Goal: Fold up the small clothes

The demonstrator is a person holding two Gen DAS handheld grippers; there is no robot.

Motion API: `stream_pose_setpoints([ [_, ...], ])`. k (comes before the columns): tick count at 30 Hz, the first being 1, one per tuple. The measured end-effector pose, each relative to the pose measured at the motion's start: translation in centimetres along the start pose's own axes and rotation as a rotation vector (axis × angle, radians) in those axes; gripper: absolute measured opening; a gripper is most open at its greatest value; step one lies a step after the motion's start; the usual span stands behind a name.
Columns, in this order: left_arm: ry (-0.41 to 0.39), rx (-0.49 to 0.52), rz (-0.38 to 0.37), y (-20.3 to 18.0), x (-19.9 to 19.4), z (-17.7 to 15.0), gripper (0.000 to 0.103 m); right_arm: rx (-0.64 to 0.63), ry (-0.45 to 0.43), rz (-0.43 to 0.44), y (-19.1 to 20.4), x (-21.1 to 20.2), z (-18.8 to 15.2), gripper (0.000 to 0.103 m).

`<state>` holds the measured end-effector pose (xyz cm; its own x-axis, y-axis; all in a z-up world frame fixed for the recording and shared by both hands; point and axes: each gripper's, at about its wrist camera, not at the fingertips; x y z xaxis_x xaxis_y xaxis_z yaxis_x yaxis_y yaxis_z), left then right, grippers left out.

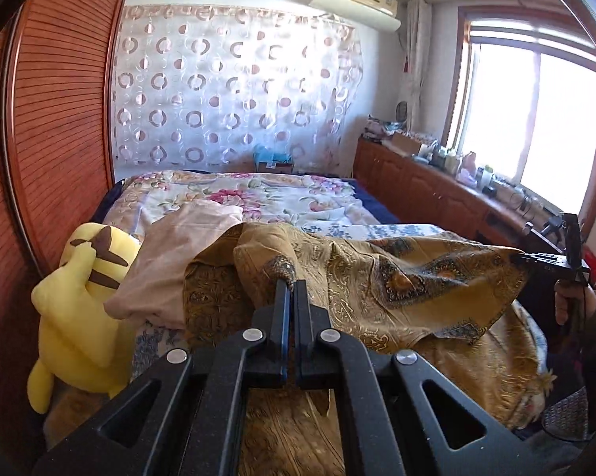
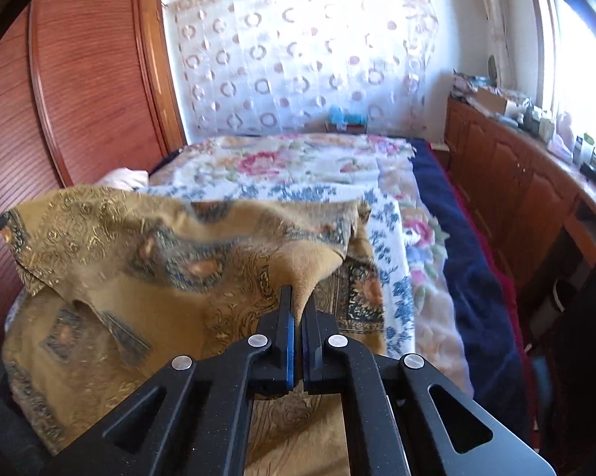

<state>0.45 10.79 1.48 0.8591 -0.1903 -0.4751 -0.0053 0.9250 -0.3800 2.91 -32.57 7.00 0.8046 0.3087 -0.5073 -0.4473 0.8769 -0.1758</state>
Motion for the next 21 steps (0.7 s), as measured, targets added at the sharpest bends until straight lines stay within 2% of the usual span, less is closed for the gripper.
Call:
stream_pose_setpoints([
  [5, 0.044, -0.061, -0.014, 1.3, -2.2, -2.8, 0.003, 0.013, -0.043, 0.007, 0.0, -4.3, -1.6, 0.002],
  [10, 0.118, -0.128, 0.050, 3.9, -2.3, -6.6, 0.003, 0.025, -0.029, 0.011, 0.2, -6.6, -4.2, 0.002],
  [12, 0.145, -0.142, 0.097, 5.0, -2.0, -7.9, 0.003, 0.016, 0.013, -0.007, 0.4, -6.6, -5.4, 0.002],
  [16, 0.184, -0.168, 0.125, 6.6, -1.4, -9.3, 0.003, 0.025, 0.094, -0.032, 0.4, -5.0, -7.2, 0.002],
  [19, 0.180, -0.173, 0.104, 6.3, -1.3, -9.1, 0.003, 0.038, 0.129, -0.040, 0.5, -3.1, -7.6, 0.002],
  [21, 0.150, -0.162, 0.070, 5.2, -2.0, -8.2, 0.003, 0.040, 0.126, -0.043, 0.7, -2.3, -6.9, 0.002],
])
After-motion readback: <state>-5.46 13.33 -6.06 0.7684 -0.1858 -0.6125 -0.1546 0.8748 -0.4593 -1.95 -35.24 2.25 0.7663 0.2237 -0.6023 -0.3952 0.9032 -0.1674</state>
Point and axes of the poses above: each gripper's, at about its wrist camera, not at the fingertips, and x roughly the way its jaws point, y to its left, z to its top, and after that the axes turned 15 degrees about -x, right-handed
